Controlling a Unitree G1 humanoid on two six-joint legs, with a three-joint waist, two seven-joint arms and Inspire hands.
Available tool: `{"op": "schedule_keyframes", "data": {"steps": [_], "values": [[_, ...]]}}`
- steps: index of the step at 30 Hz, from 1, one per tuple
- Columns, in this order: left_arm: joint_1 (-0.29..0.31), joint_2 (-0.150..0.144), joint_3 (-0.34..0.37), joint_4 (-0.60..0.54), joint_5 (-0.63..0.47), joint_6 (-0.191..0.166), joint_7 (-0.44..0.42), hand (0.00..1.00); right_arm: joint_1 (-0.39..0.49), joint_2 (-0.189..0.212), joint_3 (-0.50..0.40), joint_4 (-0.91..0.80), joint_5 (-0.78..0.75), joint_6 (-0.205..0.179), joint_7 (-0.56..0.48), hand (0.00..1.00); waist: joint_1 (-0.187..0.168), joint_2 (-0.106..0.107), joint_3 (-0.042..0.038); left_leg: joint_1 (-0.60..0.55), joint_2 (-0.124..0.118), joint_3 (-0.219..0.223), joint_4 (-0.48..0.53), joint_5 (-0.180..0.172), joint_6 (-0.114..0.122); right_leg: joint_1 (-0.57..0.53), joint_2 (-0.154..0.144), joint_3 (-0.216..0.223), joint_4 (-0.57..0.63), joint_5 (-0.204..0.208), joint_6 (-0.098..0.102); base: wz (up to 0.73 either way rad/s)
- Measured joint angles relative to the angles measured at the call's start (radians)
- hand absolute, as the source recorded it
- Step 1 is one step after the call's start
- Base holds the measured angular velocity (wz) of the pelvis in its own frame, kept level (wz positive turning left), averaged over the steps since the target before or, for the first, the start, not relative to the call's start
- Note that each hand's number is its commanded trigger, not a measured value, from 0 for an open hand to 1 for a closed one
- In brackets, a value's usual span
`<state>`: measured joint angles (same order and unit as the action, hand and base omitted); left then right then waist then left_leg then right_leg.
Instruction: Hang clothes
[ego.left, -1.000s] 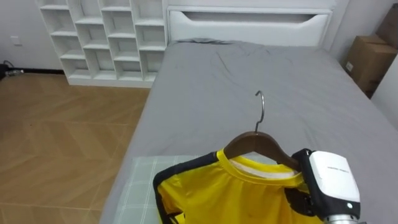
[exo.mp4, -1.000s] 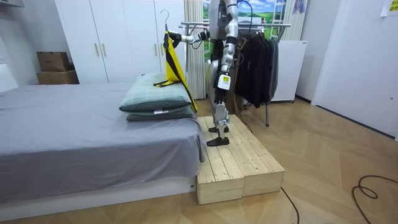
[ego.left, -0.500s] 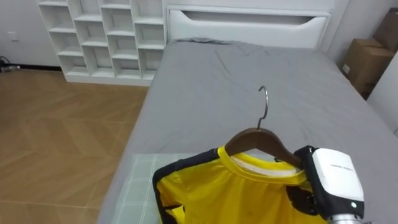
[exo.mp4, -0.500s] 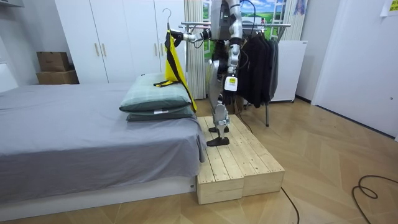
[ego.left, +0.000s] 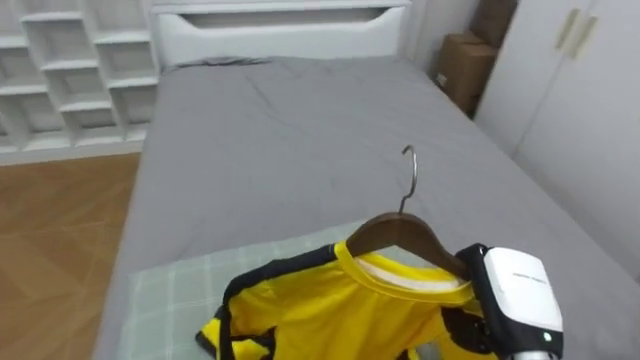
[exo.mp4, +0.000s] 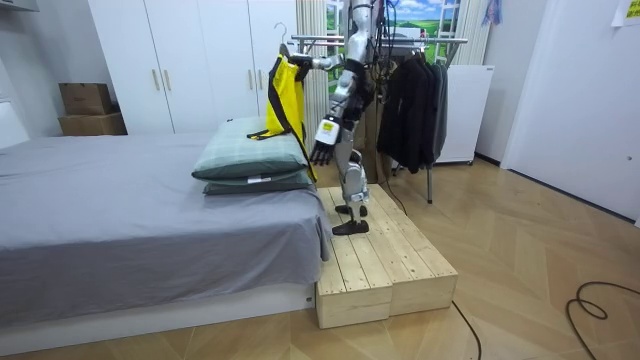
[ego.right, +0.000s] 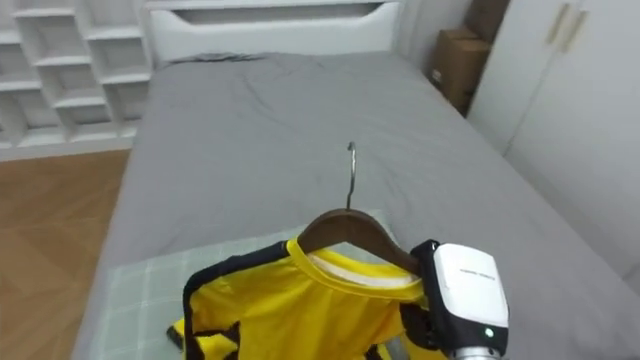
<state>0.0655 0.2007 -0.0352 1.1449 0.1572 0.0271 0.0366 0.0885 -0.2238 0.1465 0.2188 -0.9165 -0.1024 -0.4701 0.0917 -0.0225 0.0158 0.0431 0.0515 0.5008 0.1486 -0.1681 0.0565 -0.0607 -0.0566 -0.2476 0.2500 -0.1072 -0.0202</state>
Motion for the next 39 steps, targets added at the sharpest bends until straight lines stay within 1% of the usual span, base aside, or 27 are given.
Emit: {"op": "schedule_keyframes", "data": {"steps": [1, 2, 3, 4, 5, 6, 8, 9, 10, 11, 13, 15, 17, 19, 20, 21, 22, 23, 24, 25, 26, 28, 31, 33, 34, 36, 39], "values": [[0.004, 0.001, 0.002, -0.009, -0.004, 0.001, 0.003, 0.0, 0.001, 0.002, 0.005, 0.0, -0.005, 0.001, 0.0, 1.0, 0.005, 0.002, 0.0019, 0.007, 0.007, 0.042, 0.001, -0.005, -0.002, -0.004, -0.015, -0.067, 0.046, -0.02, -0.002, -1.67], [0.007, 0.003, -0.001, -0.018, -0.013, 0.008, 0.012, 0.0, 0.009, 0.0, 0.012, -0.002, -0.014, 0.004, -0.001, 1.0, 0.01, 0.0, 0.0008, 0.023, 0.011, 0.127, -0.003, -0.013, -0.004, 0.006, -0.048, -0.158, 0.127, -0.076, 0.002, -1.57], [0.007, 0.001, 0.002, -0.026, -0.045, 0.012, 0.022, 0.0, 0.01, -0.003, 0.019, -0.001, -0.027, 0.01, -0.001, 1.0, 0.031, -0.005, -0.0005, 0.036, 0.008, 0.192, 0.0, -0.02, -0.009, 0.016, -0.079, -0.19, 0.182, -0.116, 0.022, -1.74], [0.006, 0.002, 0.003, -0.026, -0.08, 0.012, 0.032, 0.0, 0.01, -0.003, 0.037, -0.001, -0.037, 0.013, -0.005, 1.0, 0.042, -0.012, -0.0008, 0.041, 0.008, 0.241, 0.011, -0.028, -0.014, 0.021, -0.094, -0.191, 0.192, -0.135, 0.041, -1.41], [0.004, 0.002, 0.004, -0.025, -0.091, 0.012, 0.041, 0.0, 0.009, -0.003, 0.048, -0.001, -0.034, 0.013, -0.008, 1.0, 0.042, -0.017, 0.002, 0.042, 0.009, 0.251, 0.021, -0.03, -0.017, 0.019, -0.096, -0.19, 0.184, -0.139, 0.04, -1.01], [0.004, -0.004, 0.014, -0.025, -0.106, 0.012, 0.061, 0.0, 0.009, -0.006, 0.067, -0.001, -0.029, 0.012, -0.009, 1.0, 0.042, -0.024, -0.0001, 0.045, 0.009, 0.258, 0.031, -0.033, -0.021, 0.015, -0.089, -0.183, 0.155, -0.142, 0.033, -0.67], [0.014, -0.021, 0.037, -0.026, -0.105, 0.011, 0.088, 0.0, 0.009, -0.008, 0.069, 0.0, -0.025, 0.002, -0.009, 1.0, 0.042, -0.025, -0.002, 0.038, 0.016, 0.245, 0.048, -0.031, -0.024, 0.011, -0.064, -0.146, 0.111, -0.13, 0.008, -0.59], [0.025, -0.025, 0.045, -0.027, -0.106, 0.01, 0.099, 0.0, 0.009, -0.007, 0.069, 0.004, -0.018, -0.002, -0.011, 1.0, 0.041, -0.024, -0.0022, 0.037, 0.023, 0.227, 0.058, -0.031, -0.026, 0.015, -0.048, -0.131, 0.09, -0.118, -0.007, -0.43], [0.036, -0.025, 0.049, -0.027, -0.105, 0.009, 0.114, 0.0, 0.008, -0.006, 0.067, 0.014, -0.012, -0.013, -0.015, 1.0, 0.037, -0.023, -0.0026, 0.033, 0.029, 0.191, 0.06, -0.034, -0.03, 0.029, -0.036, -0.131, 0.069, -0.11, -0.015, -0.28], [0.041, -0.024, 0.05, -0.027, -0.105, 0.009, 0.121, 0.0, 0.008, -0.006, 0.066, 0.019, -0.012, -0.015, -0.017, 1.0, 0.029, -0.024, -0.0032, 0.029, 0.032, 0.18, 0.068, -0.037, -0.031, 0.035, -0.031, -0.134, 0.058, -0.108, -0.017, 0.0], [0.045, -0.025, 0.05, -0.027, -0.106, 0.008, 0.147, 0.0, 0.008, -0.006, 0.049, 0.032, -0.011, -0.024, -0.024, 1.0, 0.014, -0.026, -0.0055, 0.019, 0.055, 0.178, 0.108, -0.052, -0.036, 0.037, -0.021, -0.133, 0.058, -0.109, -0.021, 0.03], [0.045, -0.026, 0.052, -0.027, -0.107, 0.005, 0.159, 0.0, 0.008, -0.008, 0.043, 0.032, 0.007, -0.033, -0.029, 1.0, 0.023, -0.025, -0.0073, 0.016, 0.064, 0.173, 0.133, -0.058, -0.04, 0.029, -0.01, -0.107, 0.061, -0.108, -0.028, -0.32], [0.06, -0.03, 0.057, -0.024, -0.105, -0.005, 0.175, 0.0, 0.004, -0.008, 0.046, 0.03, 0.006, -0.043, -0.03, 1.0, 0.054, -0.019, -0.0079, 0.014, 0.05, 0.075, 0.139, -0.056, -0.045, 0.016, 0.008, -0.047, 0.071, -0.105, -0.036, -0.84], [0.111, -0.032, 0.082, -0.022, -0.105, -0.01, 0.202, 0.0, 0.001, -0.008, 0.067, 0.021, 0.006, -0.063, -0.029, 1.0, 0.071, -0.013, -0.0089, 0.011, 0.019, -0.172, 0.146, -0.052, -0.051, 0.005, 0.036, 0.053, 0.077, -0.102, -0.048, -1.26], [0.121, -0.036, 0.092, -0.022, -0.103, -0.01, 0.206, 0.0, 0.001, -0.007, 0.069, 0.02, 0.008, -0.067, -0.029, 1.0, 0.078, -0.01, -0.008, 0.009, 0.01, -0.231, 0.15, -0.052, -0.052, 0.003, 0.045, 0.082, 0.077, -0.099, -0.052, -1.33], [0.138, -0.044, 0.102, -0.017, -0.1, -0.01, 0.218, 0.0, 0.001, -0.007, 0.072, 0.018, 0.01, -0.07, -0.027, 1.0, 0.082, -0.005, -0.0081, 0.001, -0.008, -0.335, 0.154, -0.055, -0.054, 0.001, 0.061, 0.136, 0.077, -0.089, -0.055, -1.31], [0.161, -0.054, 0.112, -0.014, -0.096, -0.01, 0.225, 0.0, 0.001, -0.008, 0.074, 0.018, 0.01, -0.07, -0.017, 1.0, 0.082, 0.002, -0.0109, 0.002, -0.024, -0.419, 0.145, -0.054, -0.056, -0.009, 0.072, 0.182, 0.079, -0.082, -0.054, -1.27], [0.173, -0.059, 0.113, -0.014, -0.095, -0.01, 0.226, 0.0, 0.001, -0.01, 0.073, 0.018, 0.01, -0.07, -0.013, 1.0, 0.084, 0.007, -0.0142, 0.002, -0.03, -0.452, 0.128, -0.051, -0.061, -0.016, 0.079, 0.205, 0.08, -0.077, -0.053, -1.22], [0.183, -0.066, 0.12, 0.001, -0.095, -0.01, 0.226, 0.0, -0.001, -0.013, 0.068, 0.018, 0.009, -0.068, -0.006, 1.0, 0.085, 0.017, -0.0183, 0.004, -0.031, -0.485, 0.1, -0.05, -0.065, -0.029, 0.098, 0.247, 0.081, -0.067, -0.05, -1.1], [0.185, -0.066, 0.123, 0.015, -0.097, -0.01, 0.226, 0.0, -0.002, -0.013, 0.068, 0.018, 0.01, -0.066, -0.004, 1.0, 0.083, 0.021, -0.0186, 0.02, -0.03, -0.492, 0.083, -0.049, -0.068, -0.04, 0.109, 0.277, 0.081, -0.059, -0.048, -0.94], [0.184, -0.066, 0.122, 0.016, -0.098, -0.009, 0.226, 0.0, -0.004, -0.013, 0.067, 0.018, 0.01, -0.066, -0.004, 1.0, 0.075, 0.02, -0.0181, 0.024, -0.03, -0.489, 0.074, -0.049, -0.069, -0.048, 0.113, 0.285, 0.082, -0.056, -0.046, -0.62], [0.171, -0.066, 0.125, 0.019, -0.099, -0.007, 0.225, 0.0, -0.015, -0.013, 0.064, 0.017, 0.008, -0.066, -0.004, 1.0, 0.065, 0.012, -0.0107, 0.02, -0.031, -0.448, 0.063, -0.05, -0.069, -0.08, 0.123, 0.308, 0.092, -0.04, -0.039, -0.46], [0.152, -0.065, 0.142, 0.023, -0.106, 0.018, 0.216, 0.0, -0.028, -0.008, 0.062, 0.007, 0.009, -0.065, -0.005, 1.0, 0.039, 0.007, -0.0076, 0.013, -0.035, -0.423, 0.056, -0.051, -0.066, -0.103, 0.128, 0.341, 0.089, -0.034, -0.031, -0.3], [0.127, -0.065, 0.15, 0.023, -0.121, 0.03, 0.215, 0.0, -0.035, -0.011, 0.057, 0.0, 0.015, -0.066, -0.005, 1.0, 0.029, 0.008, -0.0068, 0.007, -0.034, -0.419, 0.054, -0.052, -0.066, -0.102, 0.131, 0.349, 0.073, -0.022, -0.025, -0.12], [0.116, -0.064, 0.149, 0.023, -0.127, 0.033, 0.215, 0.0, -0.046, -0.012, 0.056, 0.0, 0.022, -0.066, -0.005, 1.0, 0.022, 0.008, -0.0043, 0.004, -0.033, -0.412, 0.05, -0.052, -0.066, -0.103, 0.134, 0.355, 0.064, -0.013, -0.024, -0.16], [0.111, -0.064, 0.147, 0.023, -0.127, 0.035, 0.215, 0.0, -0.056, -0.013, 0.054, 0.0, 0.034, -0.066, -0.005, 1.0, 0.013, 0.008, -0.0032, 0.003, -0.031, -0.399, 0.051, -0.052, -0.066, -0.108, 0.138, 0.364, 0.058, -0.004, -0.021, -0.22], [0.111, -0.065, 0.147, 0.023, -0.13, 0.048, 0.215, 0.0, -0.054, -0.012, 0.047, 0.0, 0.053, -0.056, -0.002, 1.0, 0.001, 0.01, 0.0038, -0.001, -0.03, -0.381, 0.05, -0.052, -0.065, -0.117, 0.145, 0.386, 0.06, 0.0, -0.02, -0.19]]}}
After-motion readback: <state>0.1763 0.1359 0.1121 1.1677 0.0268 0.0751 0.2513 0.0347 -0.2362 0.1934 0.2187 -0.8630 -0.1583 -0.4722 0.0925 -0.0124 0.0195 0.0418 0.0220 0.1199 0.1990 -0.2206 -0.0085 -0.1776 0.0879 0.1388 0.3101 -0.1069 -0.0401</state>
